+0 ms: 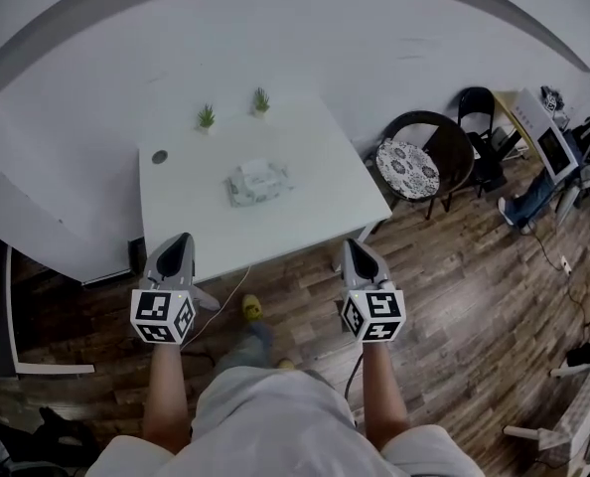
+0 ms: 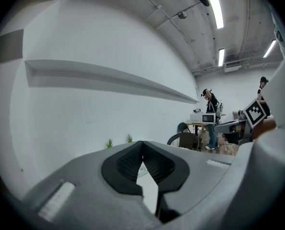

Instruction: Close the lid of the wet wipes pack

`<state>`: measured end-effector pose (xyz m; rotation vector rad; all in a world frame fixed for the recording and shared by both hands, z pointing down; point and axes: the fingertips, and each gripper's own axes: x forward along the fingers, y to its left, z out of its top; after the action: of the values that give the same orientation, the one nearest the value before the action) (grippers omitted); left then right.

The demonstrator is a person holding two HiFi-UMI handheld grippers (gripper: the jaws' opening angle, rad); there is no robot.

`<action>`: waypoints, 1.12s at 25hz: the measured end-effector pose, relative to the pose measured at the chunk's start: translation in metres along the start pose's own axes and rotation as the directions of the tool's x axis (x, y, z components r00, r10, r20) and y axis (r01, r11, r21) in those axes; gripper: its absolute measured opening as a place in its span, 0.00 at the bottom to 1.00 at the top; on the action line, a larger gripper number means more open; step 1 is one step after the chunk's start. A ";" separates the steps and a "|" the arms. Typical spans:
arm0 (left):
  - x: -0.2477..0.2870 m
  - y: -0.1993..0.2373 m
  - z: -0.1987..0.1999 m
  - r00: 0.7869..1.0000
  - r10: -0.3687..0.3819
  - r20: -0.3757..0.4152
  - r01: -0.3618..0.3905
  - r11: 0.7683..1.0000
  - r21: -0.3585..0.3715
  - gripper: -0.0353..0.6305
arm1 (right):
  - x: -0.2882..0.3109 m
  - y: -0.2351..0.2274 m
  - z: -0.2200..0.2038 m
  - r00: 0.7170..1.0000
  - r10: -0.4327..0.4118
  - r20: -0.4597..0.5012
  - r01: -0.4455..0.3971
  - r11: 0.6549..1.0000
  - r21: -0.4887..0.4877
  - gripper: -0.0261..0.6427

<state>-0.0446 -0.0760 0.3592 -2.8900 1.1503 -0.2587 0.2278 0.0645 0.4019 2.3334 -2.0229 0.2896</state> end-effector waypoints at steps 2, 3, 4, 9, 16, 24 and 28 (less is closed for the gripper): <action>0.017 0.006 -0.002 1.000 -0.001 -0.003 0.001 1.000 -0.004 0.06 | 0.019 -0.003 0.001 1.000 0.006 -0.006 -0.006 1.000 -0.006 0.04; 0.027 0.010 -0.004 1.000 -0.004 -0.005 0.004 1.000 -0.006 0.06 | 0.029 -0.005 0.002 1.000 0.007 -0.010 -0.007 1.000 -0.008 0.04; 0.037 0.013 -0.005 1.000 -0.007 -0.009 0.007 1.000 -0.008 0.06 | 0.040 -0.006 0.002 1.000 0.008 -0.014 -0.008 1.000 -0.010 0.04; 0.089 0.039 -0.015 0.999 -0.013 -0.033 0.012 0.999 -0.034 0.06 | 0.096 -0.013 0.003 0.999 0.013 -0.047 -0.014 1.000 -0.021 0.04; 0.161 0.079 -0.032 0.996 -0.027 -0.080 0.021 0.998 -0.065 0.06 | 0.178 -0.019 0.002 0.995 0.014 -0.103 -0.016 1.000 -0.025 0.04; 0.222 0.117 -0.051 0.990 -0.045 -0.135 0.033 0.995 -0.096 0.06 | 0.256 -0.014 -0.001 0.985 0.036 -0.168 -0.043 0.998 -0.036 0.04; 0.242 0.130 -0.067 0.985 -0.061 -0.163 0.042 0.992 -0.115 0.06 | 0.292 -0.007 -0.006 0.976 0.063 -0.206 -0.077 0.995 -0.057 0.04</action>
<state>0.0290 -0.3333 0.4499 -3.0488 1.1478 -0.4600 0.2726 -0.2189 0.4571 2.1012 -1.9873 0.4405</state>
